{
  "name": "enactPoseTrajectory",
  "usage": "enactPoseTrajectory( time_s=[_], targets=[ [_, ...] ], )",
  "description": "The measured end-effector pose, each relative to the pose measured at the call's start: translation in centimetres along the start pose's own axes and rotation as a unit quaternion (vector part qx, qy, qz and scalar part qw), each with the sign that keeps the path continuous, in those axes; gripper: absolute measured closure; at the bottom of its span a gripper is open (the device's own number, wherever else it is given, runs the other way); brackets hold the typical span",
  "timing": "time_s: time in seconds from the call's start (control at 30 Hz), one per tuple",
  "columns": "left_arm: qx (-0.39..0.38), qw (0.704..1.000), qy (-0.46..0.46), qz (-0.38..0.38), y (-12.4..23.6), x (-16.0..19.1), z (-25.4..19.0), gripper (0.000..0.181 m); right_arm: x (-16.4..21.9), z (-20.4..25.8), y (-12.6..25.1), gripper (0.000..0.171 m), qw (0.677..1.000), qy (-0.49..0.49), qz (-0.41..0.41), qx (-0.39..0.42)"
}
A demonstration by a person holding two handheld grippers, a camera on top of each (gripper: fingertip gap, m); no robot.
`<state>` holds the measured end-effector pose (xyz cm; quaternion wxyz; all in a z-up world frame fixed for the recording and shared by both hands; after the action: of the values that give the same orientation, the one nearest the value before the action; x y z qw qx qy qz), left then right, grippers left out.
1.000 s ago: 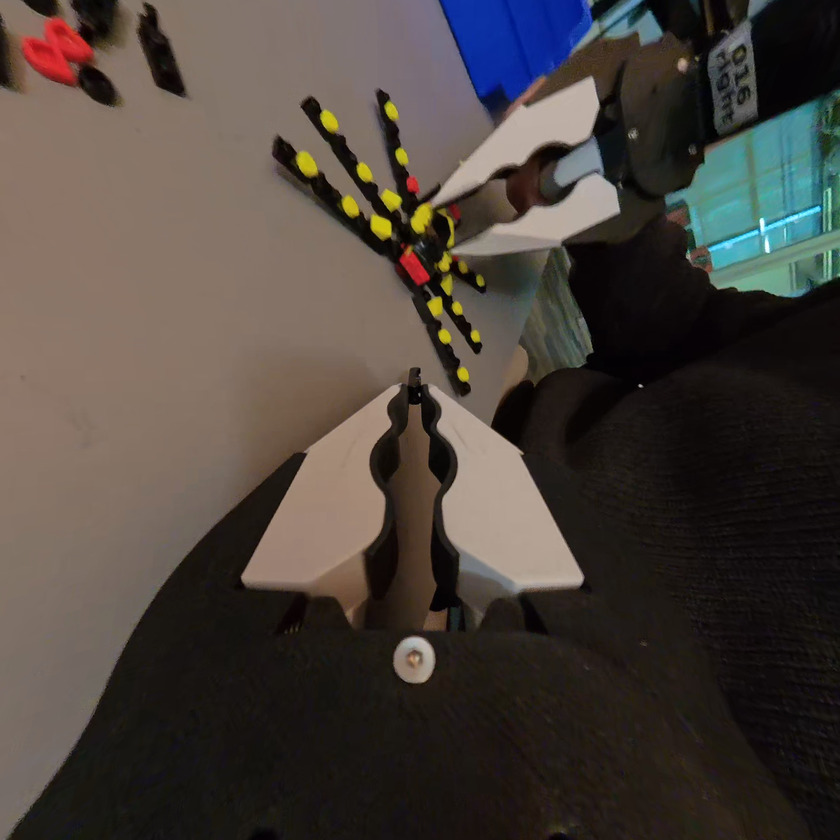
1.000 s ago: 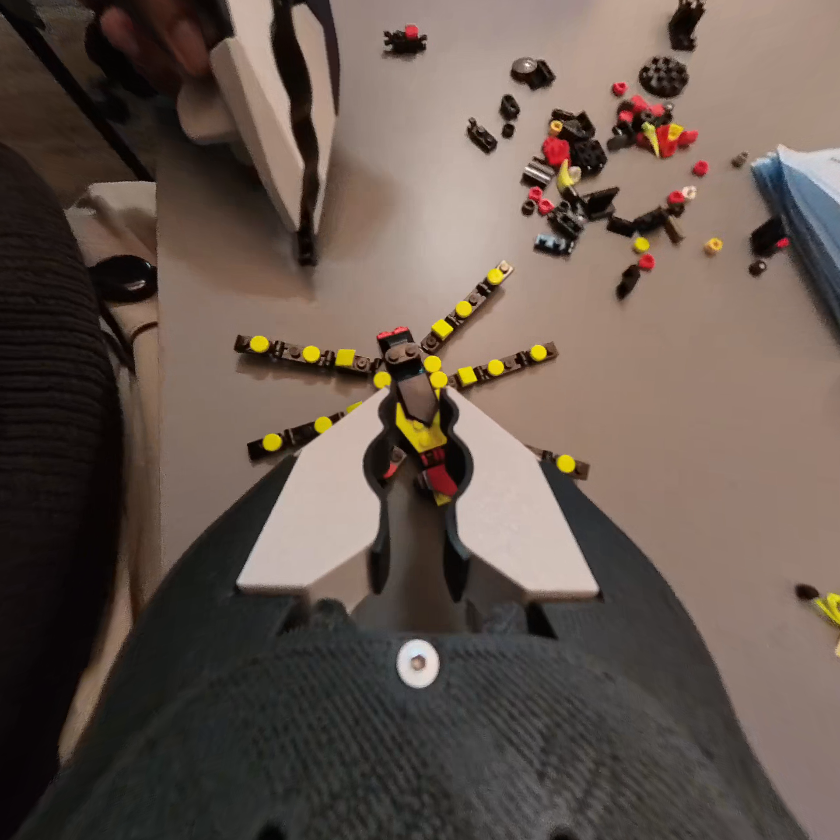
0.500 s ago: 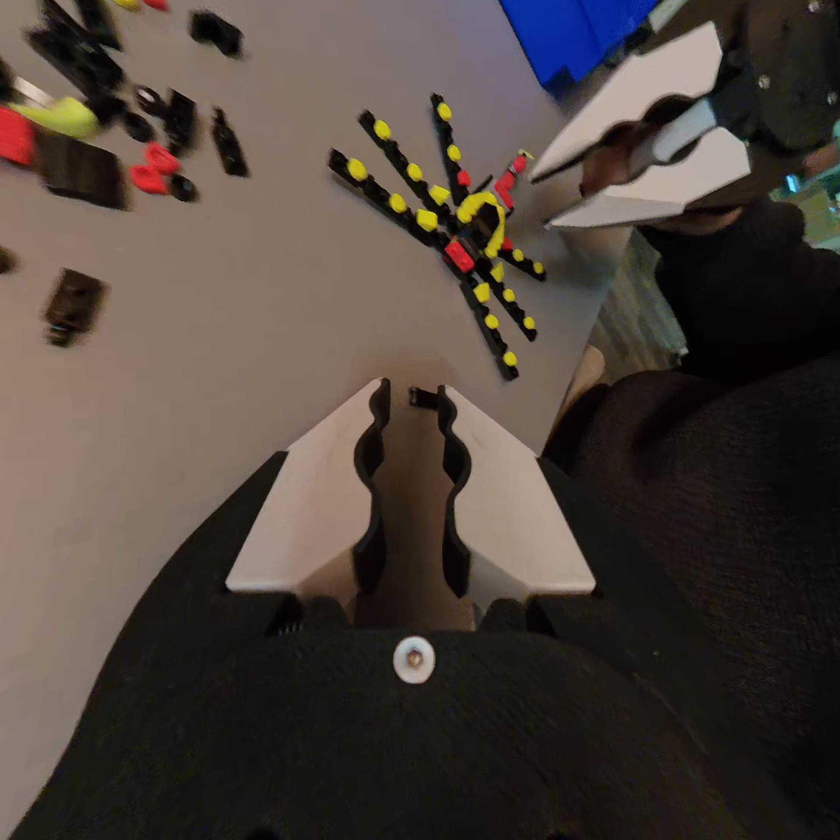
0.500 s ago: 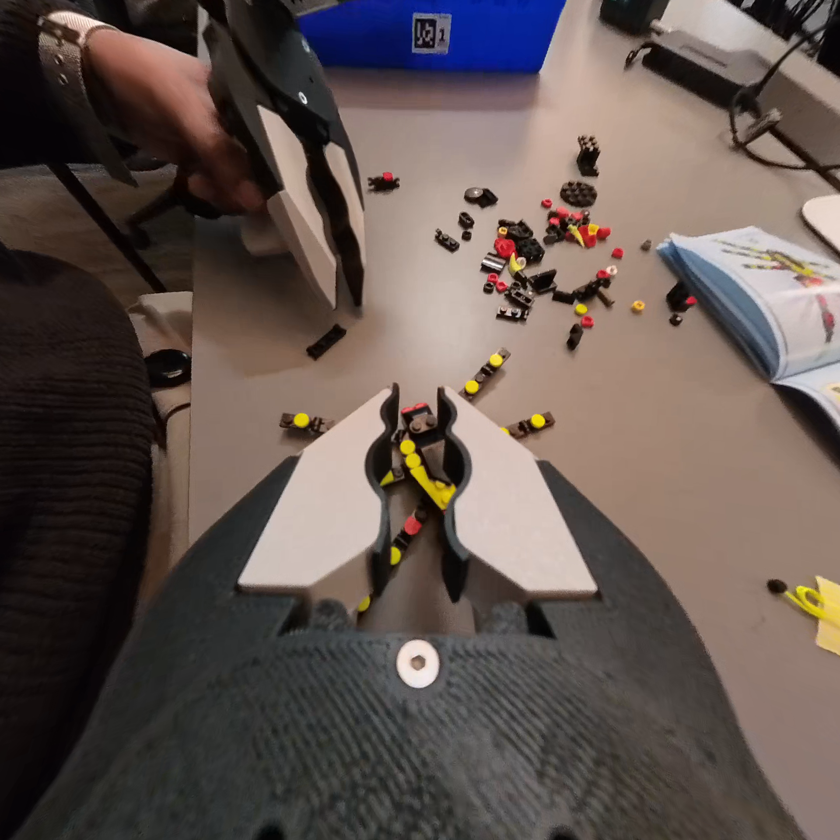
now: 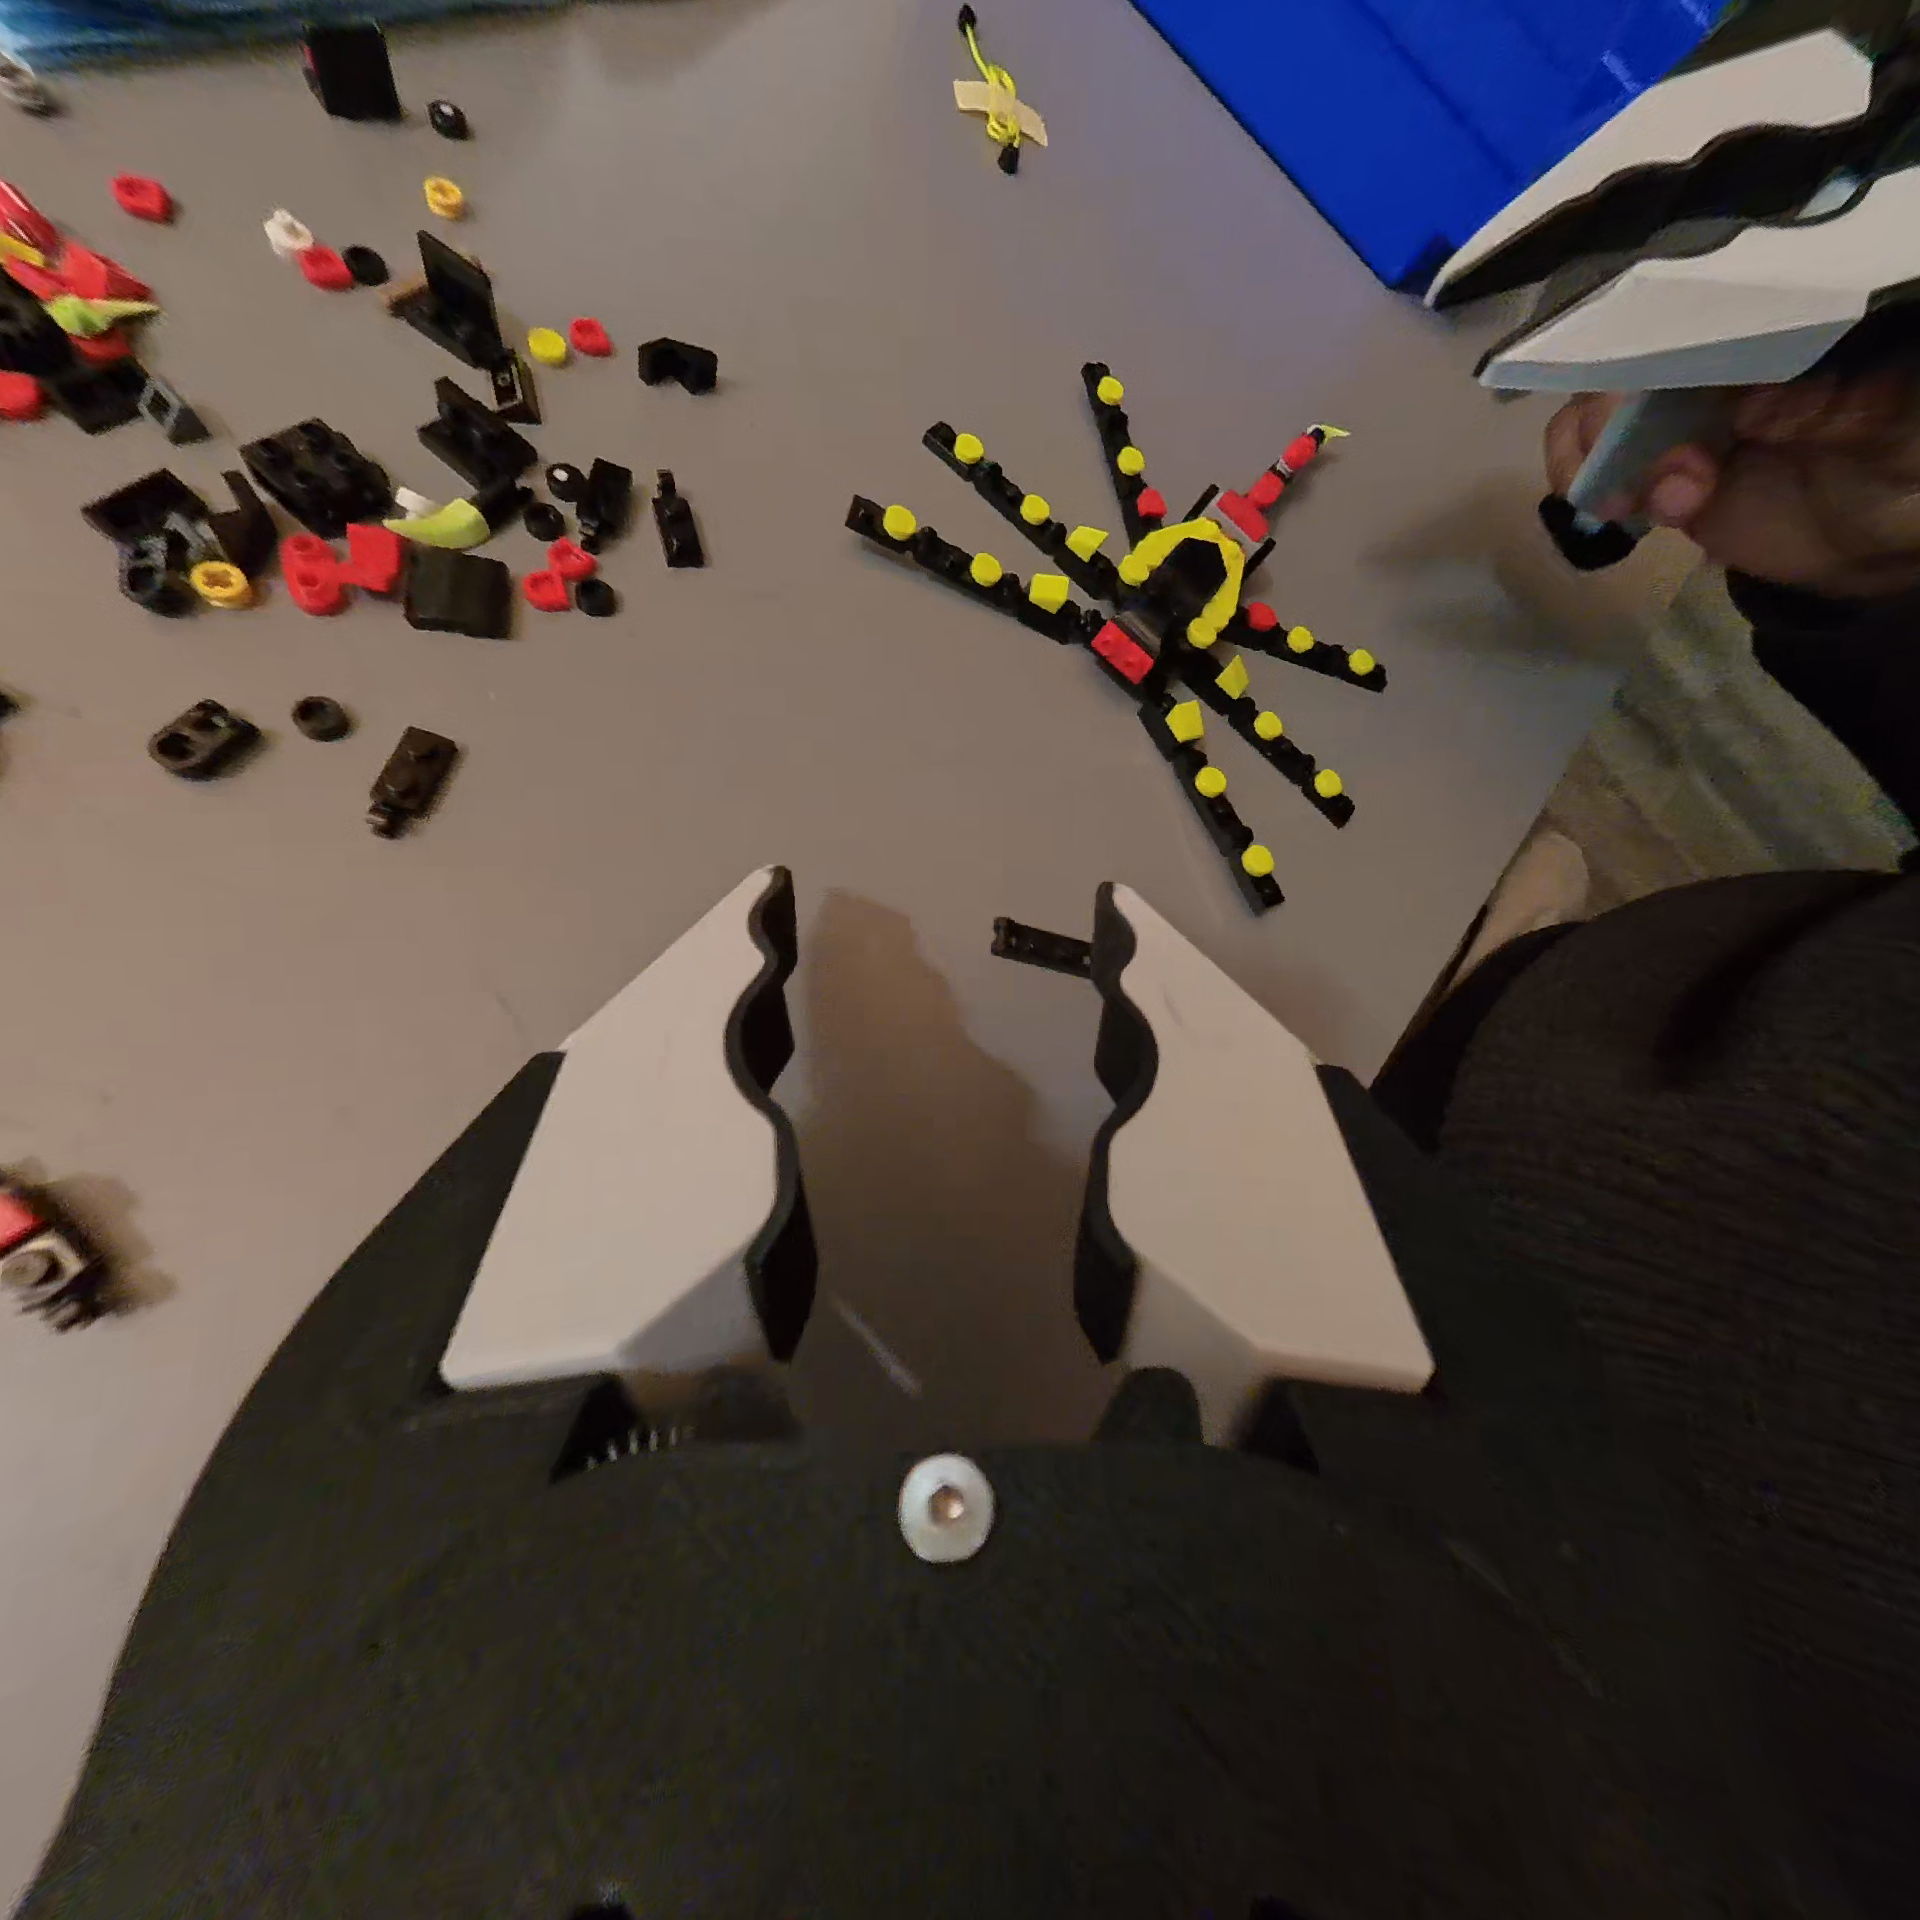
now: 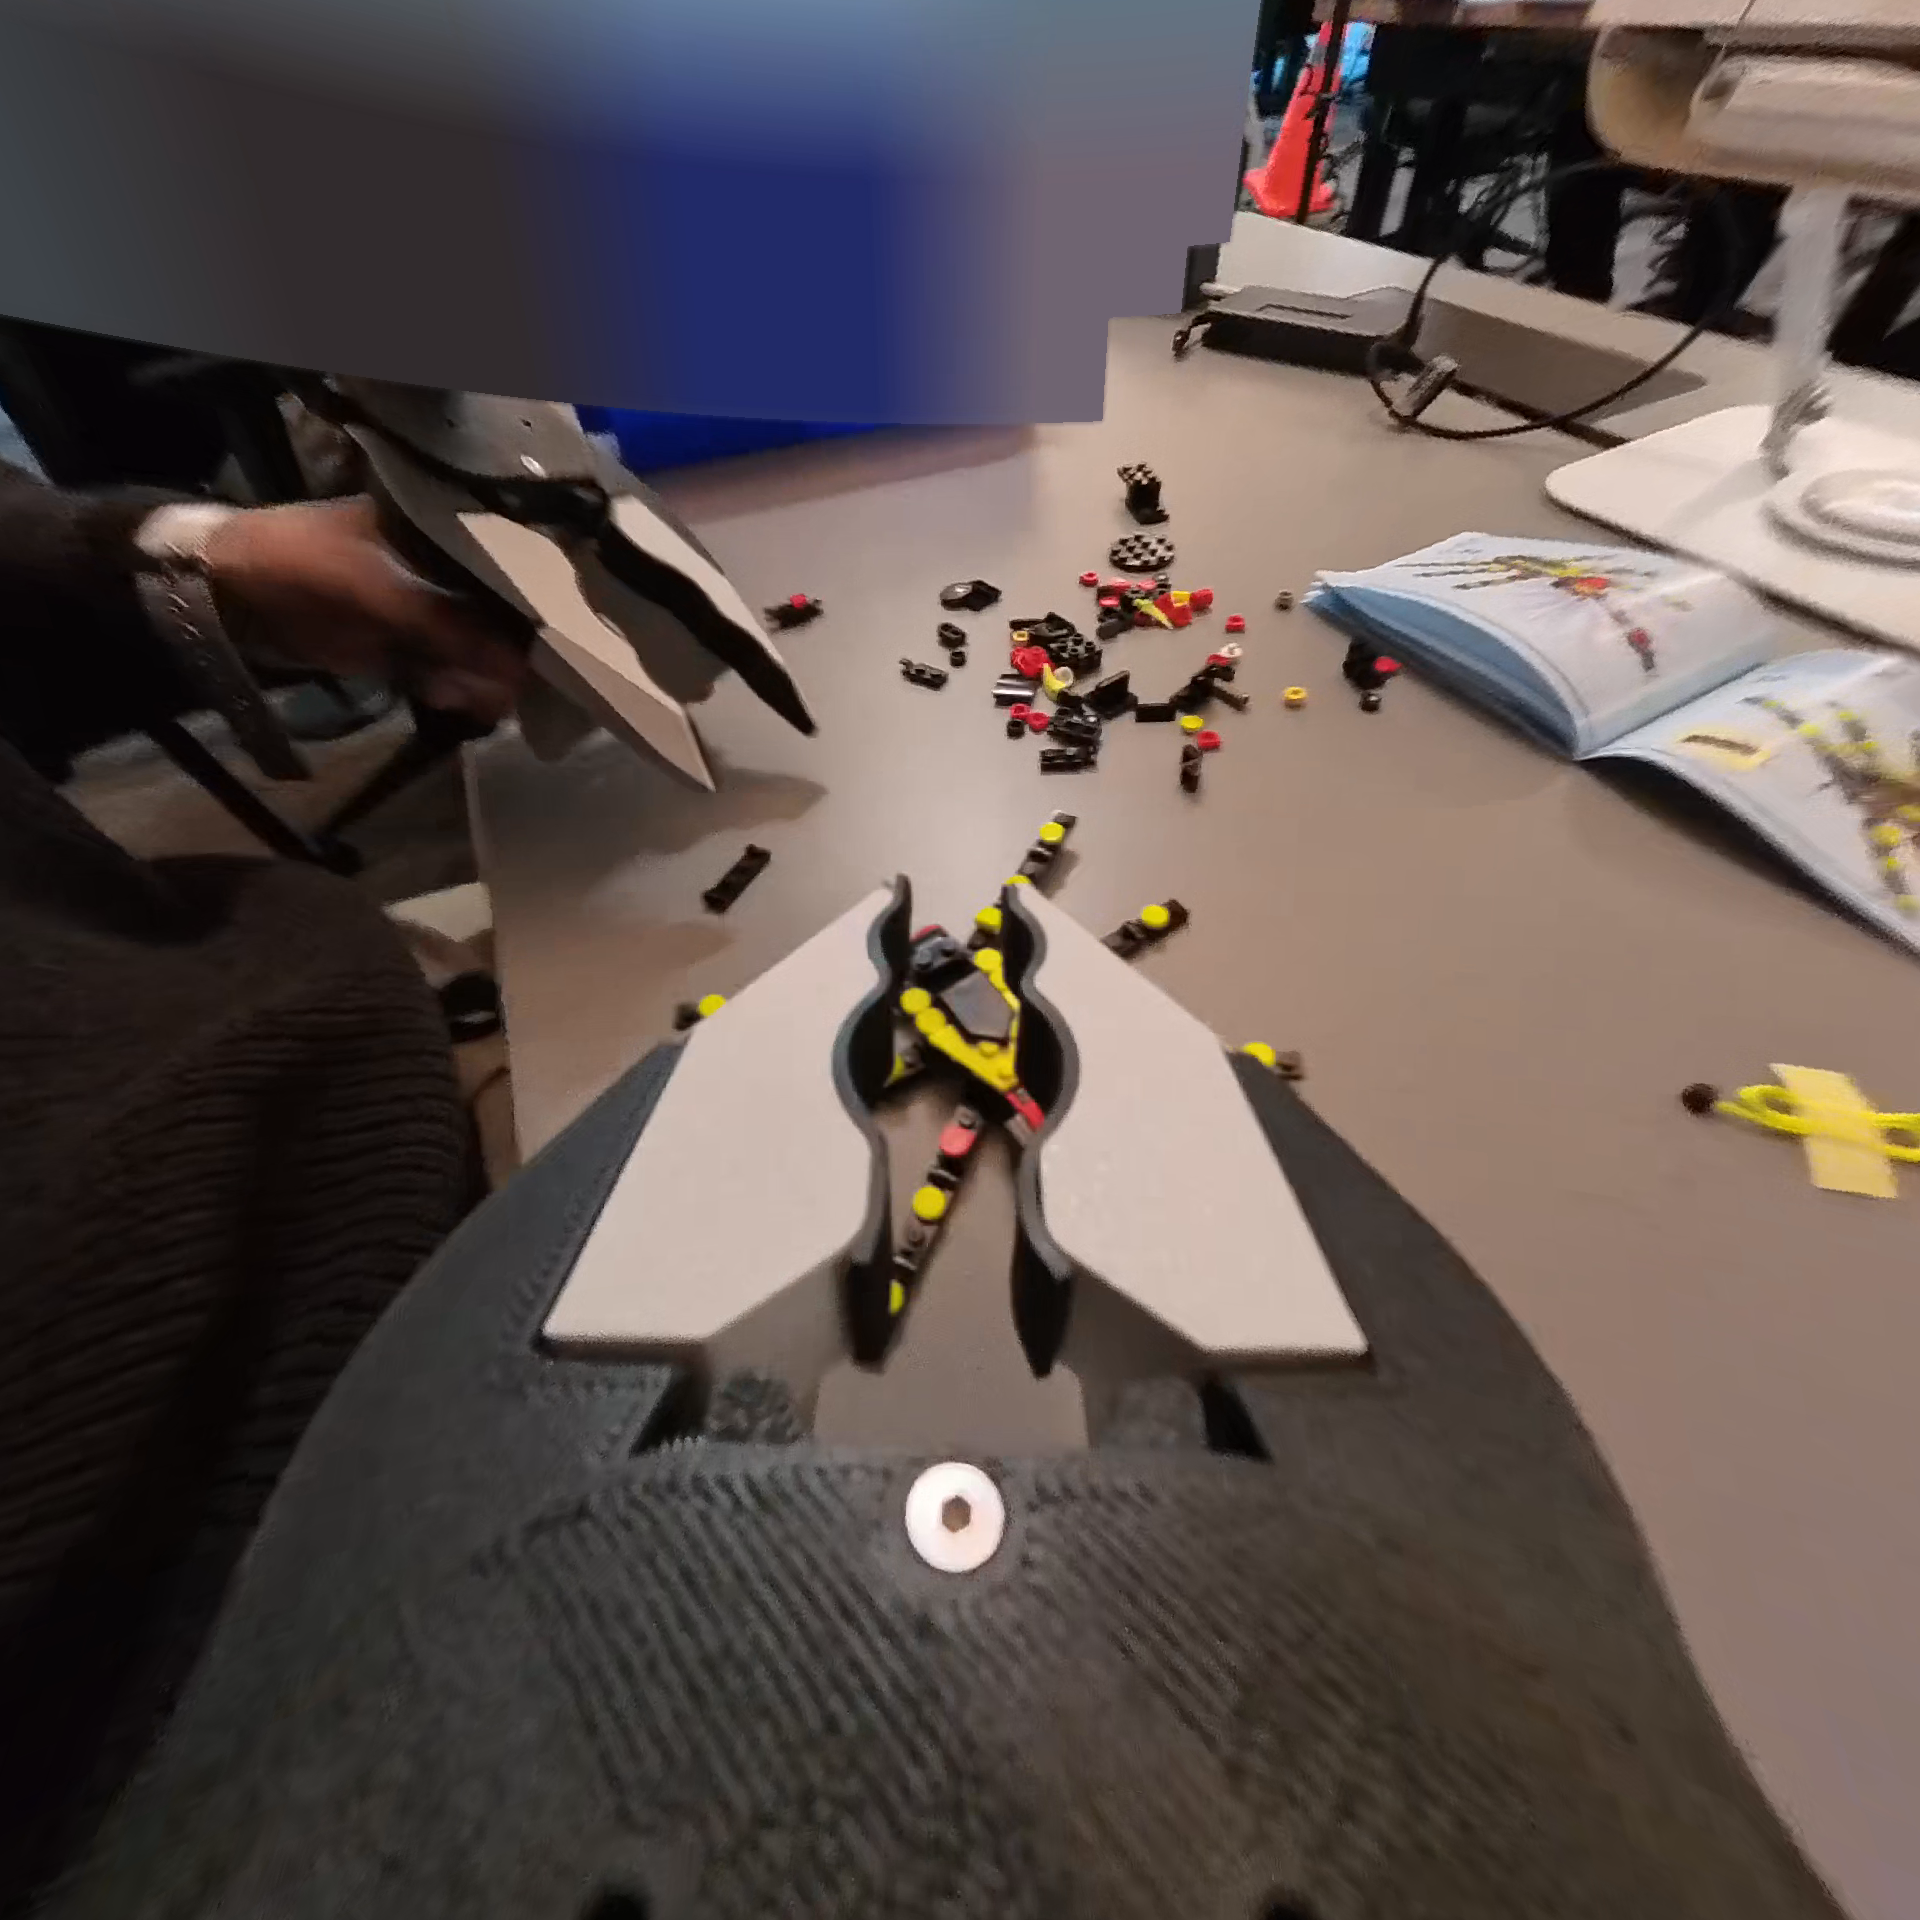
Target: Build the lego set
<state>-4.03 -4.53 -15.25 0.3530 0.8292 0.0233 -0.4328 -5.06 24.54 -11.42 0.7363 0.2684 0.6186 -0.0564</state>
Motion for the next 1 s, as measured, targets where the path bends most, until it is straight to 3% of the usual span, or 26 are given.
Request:
enactPoseTrajectory(
  time_s=[0.17, 0.37, 0.47, 1.0],
  targets=[
    [0.074, 0.996, 0.049, -0.007, -0.92, -0.1, 0.0, 0.118, -0.09, 0.13, -0.22, 0.152, 0.995, -0.075, -0.023, -0.058],
    [0.031, 0.999, 0.02, -0.008, -0.55, -0.14, 0.44, 0.121, 0.2, -0.1, -0.56, 0.152, 0.997, -0.061, -0.005, -0.044],
    [0.053, 0.998, 0.022, -0.016, -0.36, -0.19, 0.12, 0.132, 0.25, -0.06, -0.71, 0.152, 0.997, -0.06, -0.002, -0.046],
    [0.048, 0.999, -0.007, 0.005, 0.05, 0.14, -0.45, 0.137, 0.09, 0.68, -0.72, 0.157, 0.999, -0.027, 0.003, -0.037]
  ],
)
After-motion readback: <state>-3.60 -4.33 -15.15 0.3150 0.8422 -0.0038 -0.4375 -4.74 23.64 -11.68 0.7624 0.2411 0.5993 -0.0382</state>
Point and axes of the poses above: each gripper's, where its closed fingertips meet, y back along the fingers, x out of its underside, z = x × y across the jaws, the point moved 10 cm from there along y, back along the fingers, and after that the axes turned 2 degrees about x, right-handed, at the moved point
